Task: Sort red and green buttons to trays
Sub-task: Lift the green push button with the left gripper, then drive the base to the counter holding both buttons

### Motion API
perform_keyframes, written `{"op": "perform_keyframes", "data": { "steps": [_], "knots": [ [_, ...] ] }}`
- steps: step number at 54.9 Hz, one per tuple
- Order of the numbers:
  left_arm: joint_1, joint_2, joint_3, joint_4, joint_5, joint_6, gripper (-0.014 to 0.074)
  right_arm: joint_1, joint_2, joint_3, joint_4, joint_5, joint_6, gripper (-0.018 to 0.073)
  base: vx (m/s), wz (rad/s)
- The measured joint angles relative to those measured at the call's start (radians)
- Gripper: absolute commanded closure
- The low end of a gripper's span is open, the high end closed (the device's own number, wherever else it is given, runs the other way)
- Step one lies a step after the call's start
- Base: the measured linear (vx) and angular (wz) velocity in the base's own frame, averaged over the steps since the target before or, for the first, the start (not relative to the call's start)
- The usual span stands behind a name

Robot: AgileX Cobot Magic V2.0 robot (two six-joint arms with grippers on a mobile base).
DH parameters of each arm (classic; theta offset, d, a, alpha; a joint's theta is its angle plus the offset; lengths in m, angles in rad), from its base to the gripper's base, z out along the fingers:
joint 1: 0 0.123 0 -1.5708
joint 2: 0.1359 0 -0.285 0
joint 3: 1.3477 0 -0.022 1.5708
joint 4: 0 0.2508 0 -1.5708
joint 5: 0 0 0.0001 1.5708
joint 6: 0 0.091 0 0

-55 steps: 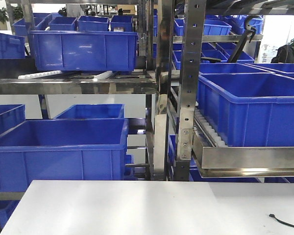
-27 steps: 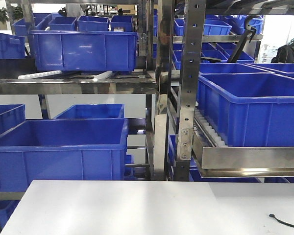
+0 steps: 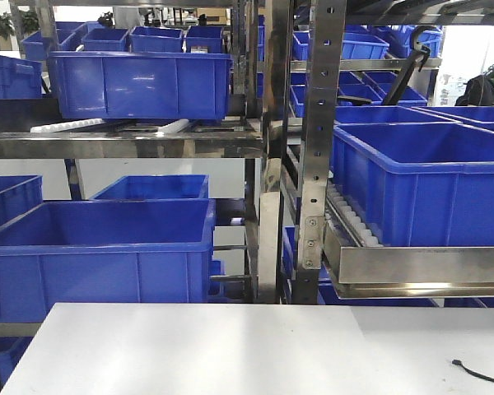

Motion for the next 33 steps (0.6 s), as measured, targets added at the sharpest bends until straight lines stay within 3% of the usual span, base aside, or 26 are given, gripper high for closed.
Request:
{"op": "perform_keyframes", "data": {
  "steps": [20, 33],
  "knots": [
    [0.000, 0.000, 0.000, -0.001, 0.004, 0.000, 0.0595, 0.000, 0.000, 0.000, 0.000, 0.000, 0.000, 0.0568, 0.00, 0.02],
    [0.000, 0.000, 0.000, -0.001, 0.004, 0.000, 0.0595, 0.000, 0.000, 0.000, 0.000, 0.000, 0.000, 0.0568, -0.02, 0.24]
  ]
}}
